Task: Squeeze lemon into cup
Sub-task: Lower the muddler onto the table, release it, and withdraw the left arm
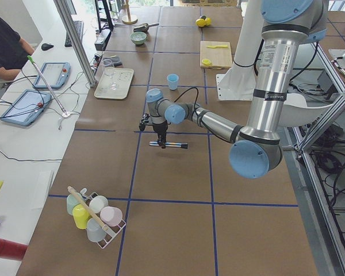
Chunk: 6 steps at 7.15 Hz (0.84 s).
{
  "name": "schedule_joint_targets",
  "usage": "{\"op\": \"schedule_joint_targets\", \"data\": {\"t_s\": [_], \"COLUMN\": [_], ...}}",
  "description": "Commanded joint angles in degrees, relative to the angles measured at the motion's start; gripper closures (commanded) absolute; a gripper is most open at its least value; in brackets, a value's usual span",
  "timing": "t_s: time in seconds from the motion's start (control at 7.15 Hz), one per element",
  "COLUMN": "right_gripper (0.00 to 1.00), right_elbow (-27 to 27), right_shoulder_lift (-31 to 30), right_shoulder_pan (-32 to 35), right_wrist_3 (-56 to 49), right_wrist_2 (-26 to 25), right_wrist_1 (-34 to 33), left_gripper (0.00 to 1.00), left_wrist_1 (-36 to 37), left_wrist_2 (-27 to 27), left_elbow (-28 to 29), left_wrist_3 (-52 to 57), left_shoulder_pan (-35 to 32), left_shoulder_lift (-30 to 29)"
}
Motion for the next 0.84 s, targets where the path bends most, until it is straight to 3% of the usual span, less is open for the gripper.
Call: {"op": "schedule_joint_targets", "data": {"t_s": [0.0,0.56,0.7], "right_gripper": [0.00,0.00,0.00], "right_elbow": [0.3,0.3,0.3], "right_shoulder_lift": [0.0,-0.1,0.0], "right_shoulder_pan": [0.0,0.0,0.0], "right_wrist_3": [0.0,0.0,0.0], "right_wrist_2": [0.0,-0.1,-0.1], "right_wrist_1": [0.0,0.0,0.0], "left_gripper": [1.00,1.00,0.69], "left_wrist_1": [0.3,-0.3,-0.3], "left_wrist_2": [-0.1,0.3,0.3], "left_elbow": [1.3,2.4,2.9], "left_wrist_3": [-1.4,-1.0,-1.1], "left_shoulder_pan": [-0.1,0.5,0.6], "left_shoulder_lift": [-1.2,-1.7,-1.8]}}
